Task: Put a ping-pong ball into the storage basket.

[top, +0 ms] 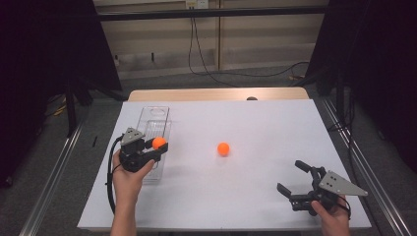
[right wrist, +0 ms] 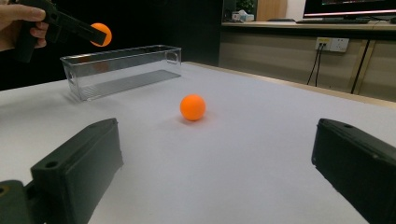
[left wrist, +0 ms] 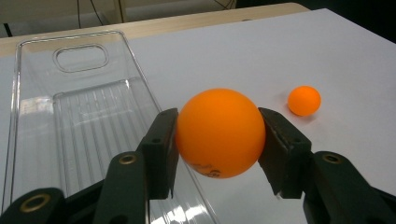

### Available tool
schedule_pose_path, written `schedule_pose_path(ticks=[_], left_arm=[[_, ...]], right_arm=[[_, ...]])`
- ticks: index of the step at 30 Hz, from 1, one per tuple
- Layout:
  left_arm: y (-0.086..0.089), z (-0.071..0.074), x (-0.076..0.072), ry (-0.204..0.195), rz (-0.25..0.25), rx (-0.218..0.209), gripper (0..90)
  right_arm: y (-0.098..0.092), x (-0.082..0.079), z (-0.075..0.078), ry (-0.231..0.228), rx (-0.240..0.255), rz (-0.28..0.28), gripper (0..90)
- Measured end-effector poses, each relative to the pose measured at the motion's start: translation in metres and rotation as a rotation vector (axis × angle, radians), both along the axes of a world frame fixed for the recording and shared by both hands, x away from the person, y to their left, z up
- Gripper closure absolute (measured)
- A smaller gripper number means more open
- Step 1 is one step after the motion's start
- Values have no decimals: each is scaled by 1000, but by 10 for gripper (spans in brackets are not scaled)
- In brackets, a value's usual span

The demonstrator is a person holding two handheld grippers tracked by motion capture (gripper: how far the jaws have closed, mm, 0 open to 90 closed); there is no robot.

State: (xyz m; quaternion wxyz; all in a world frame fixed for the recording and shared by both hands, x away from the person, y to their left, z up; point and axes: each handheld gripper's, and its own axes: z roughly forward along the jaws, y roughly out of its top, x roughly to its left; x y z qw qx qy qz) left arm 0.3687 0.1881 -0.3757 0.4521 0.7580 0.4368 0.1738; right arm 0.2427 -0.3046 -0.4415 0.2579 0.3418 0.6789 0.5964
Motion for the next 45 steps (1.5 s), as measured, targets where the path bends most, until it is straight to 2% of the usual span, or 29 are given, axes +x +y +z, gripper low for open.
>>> schedule_pose_path(ticks=[21, 45], left_arm=[[7, -1, 1, -4, 23, -1, 509], [11, -6, 3, 5, 51, 23, 509]], right_arm=[[0, 0, 0, -1, 3, 0, 11], [0, 0, 0, -1, 4, 0, 11]])
